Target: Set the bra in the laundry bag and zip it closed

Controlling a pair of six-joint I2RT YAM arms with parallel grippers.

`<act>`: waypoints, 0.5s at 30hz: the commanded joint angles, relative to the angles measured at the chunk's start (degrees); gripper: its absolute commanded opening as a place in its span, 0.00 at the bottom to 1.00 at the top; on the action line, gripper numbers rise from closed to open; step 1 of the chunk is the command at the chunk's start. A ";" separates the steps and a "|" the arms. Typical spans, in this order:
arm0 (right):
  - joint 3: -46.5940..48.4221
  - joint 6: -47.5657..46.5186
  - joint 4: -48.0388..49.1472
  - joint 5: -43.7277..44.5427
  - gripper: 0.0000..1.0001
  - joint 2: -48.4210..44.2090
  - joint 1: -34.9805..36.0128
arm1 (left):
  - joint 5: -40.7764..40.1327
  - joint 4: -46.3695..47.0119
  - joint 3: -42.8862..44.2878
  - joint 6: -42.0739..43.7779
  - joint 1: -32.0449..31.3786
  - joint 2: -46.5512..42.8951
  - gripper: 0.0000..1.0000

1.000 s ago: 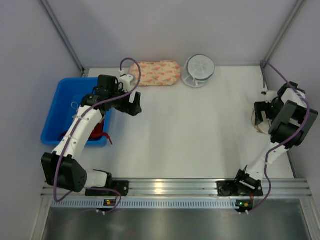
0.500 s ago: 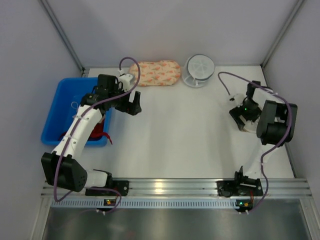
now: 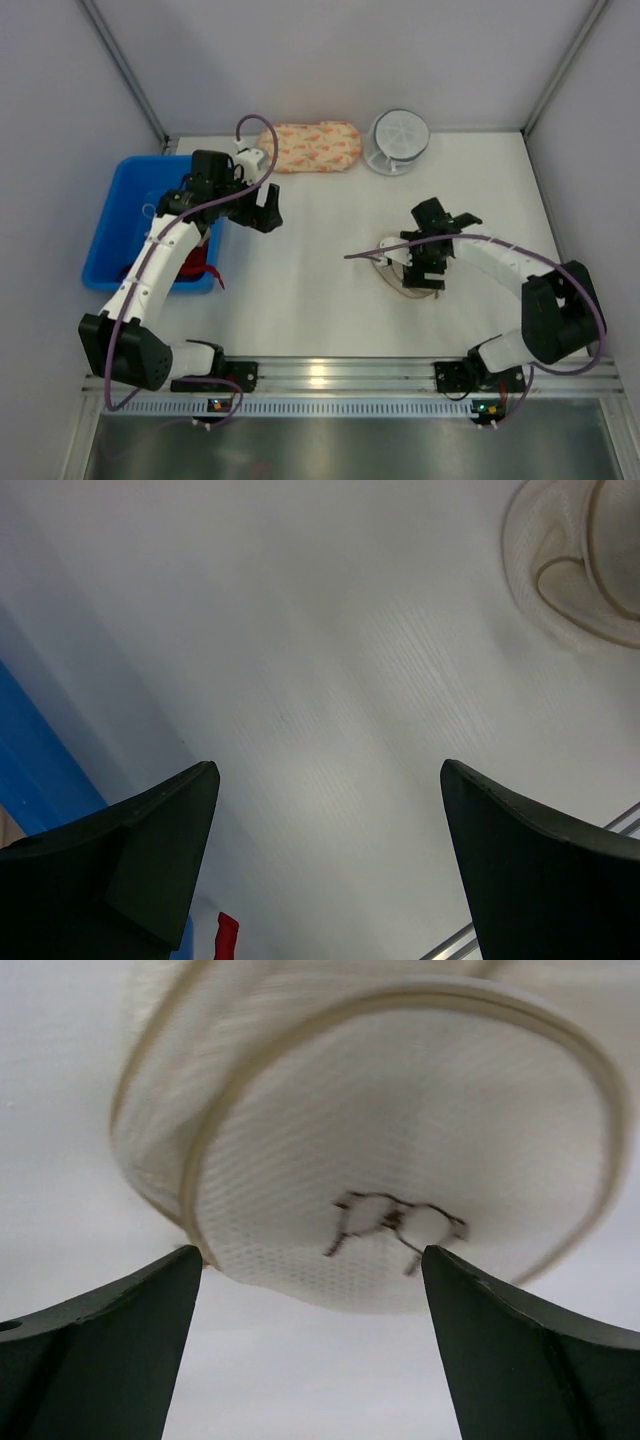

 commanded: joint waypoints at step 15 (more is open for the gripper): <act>15.03 54.47 7.23 -7.84 0.69 -5.07 -2.89 | -12.26 1.08 2.79 -10.35 0.10 -1.44 0.98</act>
